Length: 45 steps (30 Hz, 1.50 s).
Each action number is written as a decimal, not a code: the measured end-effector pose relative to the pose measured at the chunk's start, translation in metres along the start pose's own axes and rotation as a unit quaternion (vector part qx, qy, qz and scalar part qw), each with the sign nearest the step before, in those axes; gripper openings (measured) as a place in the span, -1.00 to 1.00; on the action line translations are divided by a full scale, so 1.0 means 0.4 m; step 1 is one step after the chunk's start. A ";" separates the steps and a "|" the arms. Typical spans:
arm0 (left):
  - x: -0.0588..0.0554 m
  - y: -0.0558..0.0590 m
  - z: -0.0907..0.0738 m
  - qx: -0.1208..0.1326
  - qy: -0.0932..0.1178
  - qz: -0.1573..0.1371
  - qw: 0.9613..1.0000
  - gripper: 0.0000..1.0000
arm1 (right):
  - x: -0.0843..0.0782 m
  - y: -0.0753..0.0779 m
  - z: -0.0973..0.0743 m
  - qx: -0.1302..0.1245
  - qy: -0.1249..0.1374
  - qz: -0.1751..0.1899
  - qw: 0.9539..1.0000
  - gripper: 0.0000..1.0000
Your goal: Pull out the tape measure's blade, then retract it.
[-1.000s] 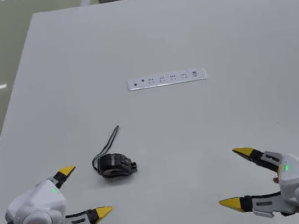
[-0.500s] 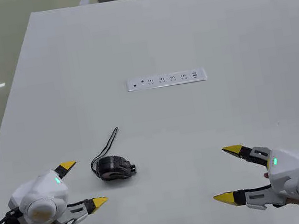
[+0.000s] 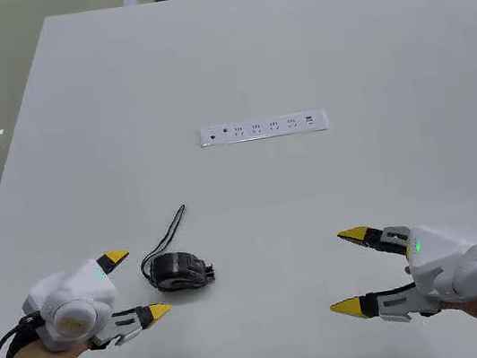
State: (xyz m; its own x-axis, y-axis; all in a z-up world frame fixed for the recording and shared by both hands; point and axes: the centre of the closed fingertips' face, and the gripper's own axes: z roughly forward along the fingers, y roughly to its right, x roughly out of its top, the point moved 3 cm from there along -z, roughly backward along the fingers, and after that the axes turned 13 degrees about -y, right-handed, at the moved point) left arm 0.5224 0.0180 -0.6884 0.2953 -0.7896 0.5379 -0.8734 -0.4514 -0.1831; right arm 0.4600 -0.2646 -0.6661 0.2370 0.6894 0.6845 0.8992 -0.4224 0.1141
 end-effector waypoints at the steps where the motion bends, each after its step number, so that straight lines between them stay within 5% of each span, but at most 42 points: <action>1: 0.001 -0.002 0.003 -0.001 0.000 0.001 1.000 0.20 | 0.002 0.001 0.003 0.002 -0.001 -0.003 1.000 0.25; 26: -0.001 -0.058 0.085 -0.039 -0.053 0.074 0.995 -0.04 | 0.047 0.066 0.098 0.033 -0.006 -0.042 0.999 0.14; 45: -0.007 -0.053 0.138 -0.088 -0.090 0.153 0.980 -0.15 | 0.085 0.075 0.197 0.064 -0.005 -0.061 0.996 0.04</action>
State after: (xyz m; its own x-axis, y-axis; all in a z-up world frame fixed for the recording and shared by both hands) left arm 0.5617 0.0067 -0.7315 0.0592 -0.9447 0.3225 -0.9804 -0.1159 -0.1595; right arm 0.5239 -0.2073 -0.6962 0.1268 0.7374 0.6634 0.9608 -0.2576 0.1027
